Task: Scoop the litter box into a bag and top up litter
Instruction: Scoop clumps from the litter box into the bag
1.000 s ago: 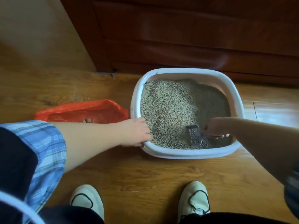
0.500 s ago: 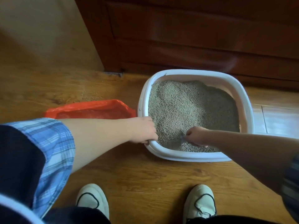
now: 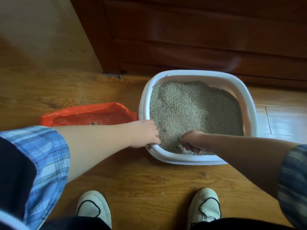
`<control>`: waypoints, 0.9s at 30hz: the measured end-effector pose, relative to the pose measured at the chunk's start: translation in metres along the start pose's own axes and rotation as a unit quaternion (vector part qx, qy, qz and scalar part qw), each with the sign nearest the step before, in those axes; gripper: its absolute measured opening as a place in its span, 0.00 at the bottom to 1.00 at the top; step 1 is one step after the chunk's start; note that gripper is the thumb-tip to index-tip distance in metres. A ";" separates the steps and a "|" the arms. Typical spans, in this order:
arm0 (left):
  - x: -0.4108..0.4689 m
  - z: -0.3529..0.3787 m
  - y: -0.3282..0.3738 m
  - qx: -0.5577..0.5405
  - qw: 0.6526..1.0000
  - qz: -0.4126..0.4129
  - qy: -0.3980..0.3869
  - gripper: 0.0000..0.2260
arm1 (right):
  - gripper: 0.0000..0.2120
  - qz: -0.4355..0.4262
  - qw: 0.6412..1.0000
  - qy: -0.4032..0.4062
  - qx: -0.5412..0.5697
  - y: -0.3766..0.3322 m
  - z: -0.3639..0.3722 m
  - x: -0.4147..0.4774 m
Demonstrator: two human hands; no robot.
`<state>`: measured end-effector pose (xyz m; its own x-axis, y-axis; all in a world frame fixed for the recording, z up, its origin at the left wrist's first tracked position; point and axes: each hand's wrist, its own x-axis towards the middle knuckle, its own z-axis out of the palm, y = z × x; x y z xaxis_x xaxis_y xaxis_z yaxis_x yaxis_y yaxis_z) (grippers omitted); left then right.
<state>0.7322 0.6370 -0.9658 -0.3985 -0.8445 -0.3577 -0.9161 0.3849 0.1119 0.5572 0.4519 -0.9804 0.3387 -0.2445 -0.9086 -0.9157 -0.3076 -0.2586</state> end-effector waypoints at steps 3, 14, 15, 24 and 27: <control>-0.001 -0.001 -0.001 -0.005 1.000 0.006 0.010 0.11 | 0.15 -0.033 0.999 -0.016 0.035 0.004 -0.003 -0.002; -0.004 0.005 -0.004 0.003 0.997 0.016 0.078 0.18 | 0.13 -0.105 0.992 0.044 0.049 -0.019 -0.008 -0.005; -0.003 0.005 -0.005 -0.001 0.997 0.018 0.072 0.18 | 0.13 -0.105 0.993 0.052 0.028 -0.020 -0.011 -0.006; 0.000 0.002 -0.007 -0.006 1.000 0.013 0.009 0.16 | 0.12 -0.096 0.994 0.053 -0.002 -0.006 -0.026 -0.008; 0.002 -0.001 -0.007 -0.009 1.000 0.014 -0.008 0.14 | 0.12 -0.102 0.993 0.057 0.000 0.003 -0.034 -0.009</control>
<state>0.7381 0.6326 -0.9666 -0.4226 -0.8274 -0.3700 -0.9057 0.4010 0.1378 0.5590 0.4219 -0.9613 0.5390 -0.2799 -0.7944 -0.8259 -0.3608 -0.4333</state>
